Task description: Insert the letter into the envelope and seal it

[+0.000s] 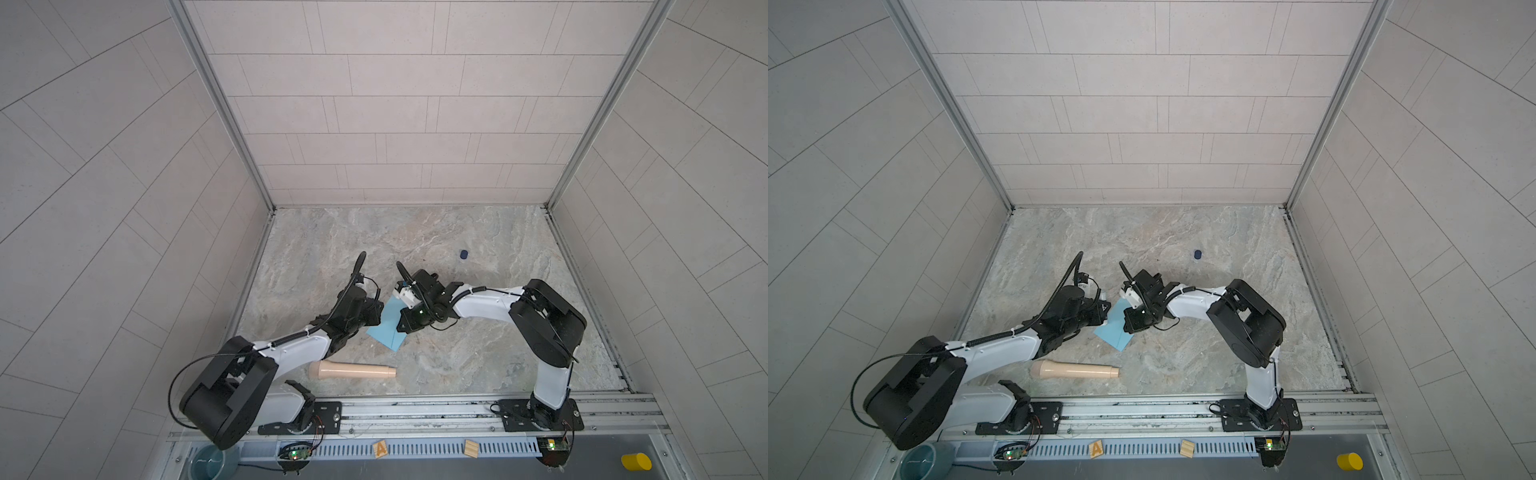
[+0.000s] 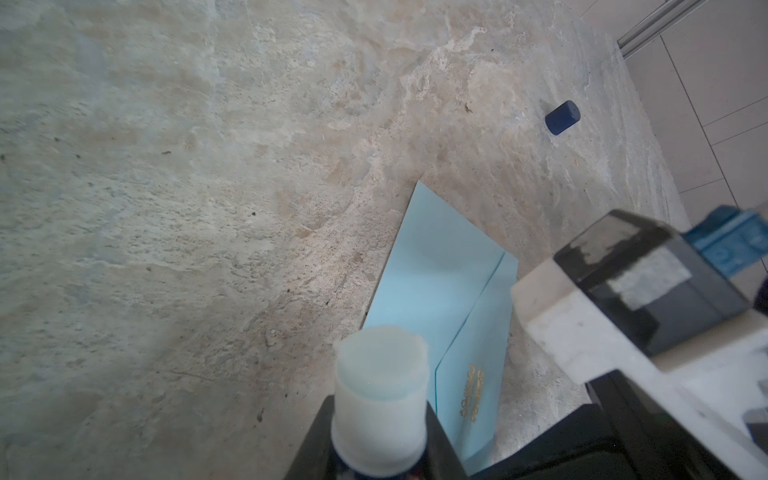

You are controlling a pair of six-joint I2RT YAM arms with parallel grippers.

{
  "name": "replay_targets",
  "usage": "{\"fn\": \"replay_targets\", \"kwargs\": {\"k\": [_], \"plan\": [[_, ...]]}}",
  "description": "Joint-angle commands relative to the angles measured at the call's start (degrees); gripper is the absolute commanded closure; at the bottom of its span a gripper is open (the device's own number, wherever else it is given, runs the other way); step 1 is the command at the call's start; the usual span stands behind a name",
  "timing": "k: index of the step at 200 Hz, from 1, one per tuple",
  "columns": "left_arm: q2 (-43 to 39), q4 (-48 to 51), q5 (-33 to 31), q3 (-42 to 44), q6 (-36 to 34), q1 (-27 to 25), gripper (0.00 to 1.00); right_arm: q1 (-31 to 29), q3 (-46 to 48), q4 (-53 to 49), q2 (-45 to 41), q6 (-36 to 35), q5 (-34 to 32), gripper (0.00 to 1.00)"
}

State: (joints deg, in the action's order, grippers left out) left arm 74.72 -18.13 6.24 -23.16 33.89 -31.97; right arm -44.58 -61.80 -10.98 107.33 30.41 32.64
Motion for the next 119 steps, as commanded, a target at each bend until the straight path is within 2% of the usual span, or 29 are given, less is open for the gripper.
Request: {"fn": "replay_targets", "kwargs": {"k": [1, 119], "plan": [[0.6, -0.2, 0.3, 0.5, 0.7, -0.4, 1.0, -0.3, -1.6, -0.2, 1.7, -0.3, -0.8, 1.0], [5.1, -0.8, 0.1, 0.5, 3.2, -1.5, 1.0, -0.2, -2.1, 0.2, 4.6, 0.4, -1.9, 1.0]]}}
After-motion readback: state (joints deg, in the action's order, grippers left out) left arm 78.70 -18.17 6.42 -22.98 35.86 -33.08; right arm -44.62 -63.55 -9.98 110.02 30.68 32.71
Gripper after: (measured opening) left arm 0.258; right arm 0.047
